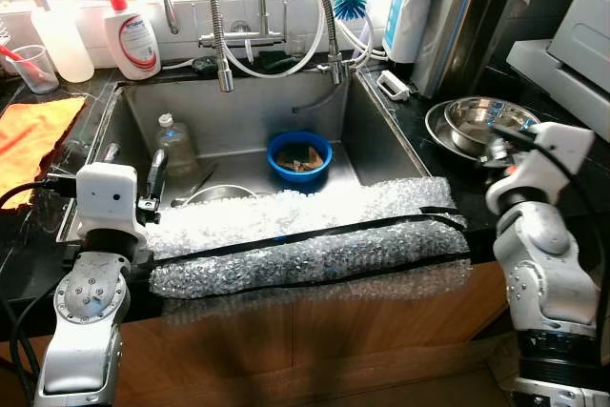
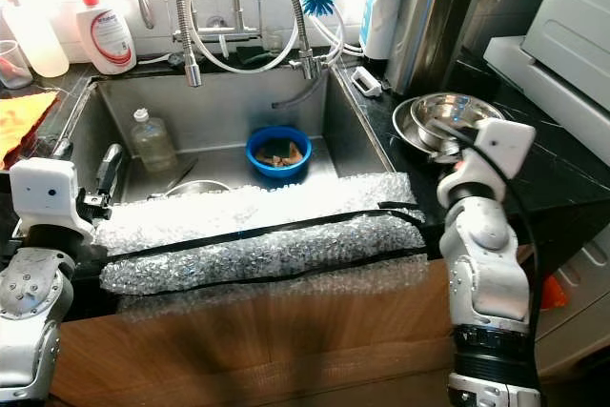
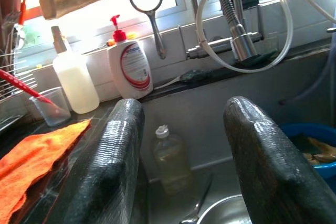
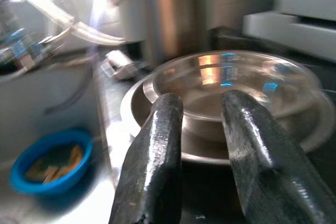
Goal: Kitchen organization
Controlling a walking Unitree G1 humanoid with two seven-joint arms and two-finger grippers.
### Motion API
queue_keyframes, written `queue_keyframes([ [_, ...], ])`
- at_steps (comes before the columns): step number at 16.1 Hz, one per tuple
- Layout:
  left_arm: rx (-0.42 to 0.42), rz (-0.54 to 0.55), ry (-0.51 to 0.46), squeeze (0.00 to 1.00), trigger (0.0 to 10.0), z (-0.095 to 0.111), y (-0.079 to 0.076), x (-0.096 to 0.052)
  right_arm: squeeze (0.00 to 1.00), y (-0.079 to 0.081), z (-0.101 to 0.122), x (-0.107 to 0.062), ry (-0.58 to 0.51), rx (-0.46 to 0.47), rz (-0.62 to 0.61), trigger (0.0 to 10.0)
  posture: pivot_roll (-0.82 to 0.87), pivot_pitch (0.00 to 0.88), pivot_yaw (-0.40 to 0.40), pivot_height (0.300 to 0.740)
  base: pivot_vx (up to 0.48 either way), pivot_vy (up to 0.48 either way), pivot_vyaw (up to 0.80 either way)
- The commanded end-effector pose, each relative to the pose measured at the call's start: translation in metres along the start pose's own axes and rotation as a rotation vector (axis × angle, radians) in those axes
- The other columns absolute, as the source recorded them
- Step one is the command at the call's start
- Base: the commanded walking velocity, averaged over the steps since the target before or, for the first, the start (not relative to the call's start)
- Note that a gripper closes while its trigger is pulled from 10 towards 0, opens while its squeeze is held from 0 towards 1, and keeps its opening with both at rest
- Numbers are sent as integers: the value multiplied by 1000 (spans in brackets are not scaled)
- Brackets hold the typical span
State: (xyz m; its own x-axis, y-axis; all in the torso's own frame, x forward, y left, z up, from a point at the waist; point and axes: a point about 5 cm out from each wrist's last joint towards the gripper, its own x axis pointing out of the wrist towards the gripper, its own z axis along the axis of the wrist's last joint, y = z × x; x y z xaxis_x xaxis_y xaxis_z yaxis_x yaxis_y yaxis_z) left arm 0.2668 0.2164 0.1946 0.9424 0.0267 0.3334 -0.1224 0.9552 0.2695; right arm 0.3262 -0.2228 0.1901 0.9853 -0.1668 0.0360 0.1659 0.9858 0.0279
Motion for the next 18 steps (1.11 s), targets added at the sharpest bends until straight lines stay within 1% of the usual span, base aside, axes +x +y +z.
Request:
queue_keyframes([
  [1, 8, -2, -26, 0, 10000, 4, -2, 2, 0, 1, 3, 1, 2, -48, 29, 10000, 35, 0, -18, 740, 0, 0, 0],
  [3, 5, -2, -28, 0, 10000, 4, -2, 4, 0, 2, 5, 2, 6, -47, 51, 10000, 32, 9, -18, 740, 0, 0, 0],
  [5, 3, -5, -28, 0, 10000, 4, -5, 4, 0, 4, 5, 3, 25, -142, 92, 10000, 32, 26, -16, 740, 0, 0, 0],
  [9, 0, -6, -29, 0, 10000, 5, -6, 4, 0, 4, 3, 2, 60, -151, 121, 10000, 31, 37, -13, 740, 0, 0, 0],
  [11, -1, -8, -29, 0, 10000, 5, -7, 4, 0, 3, 1, 2, 81, -173, 140, 10000, 28, 40, -12, 740, 0, 0, 0],
  [12, -1, -10, -30, 0, 10000, 6, -7, 5, 0, 2, 1, 3, 89, -199, 146, 10000, 28, 45, -10, 740, 0, 0, 0],
  [17, -1, -14, -33, 0, 10000, 6, -8, 6, 0, -3, 3, 6, 92, -216, 142, 10000, 27, 48, -8, 740, 0, 0, 0],
  [18, -1, -15, -35, 0, 10000, 7, -9, 6, 4, -3, 7, 8, 78, -203, 138, 10000, 28, 51, -8, 740, 0, 0, 0],
])
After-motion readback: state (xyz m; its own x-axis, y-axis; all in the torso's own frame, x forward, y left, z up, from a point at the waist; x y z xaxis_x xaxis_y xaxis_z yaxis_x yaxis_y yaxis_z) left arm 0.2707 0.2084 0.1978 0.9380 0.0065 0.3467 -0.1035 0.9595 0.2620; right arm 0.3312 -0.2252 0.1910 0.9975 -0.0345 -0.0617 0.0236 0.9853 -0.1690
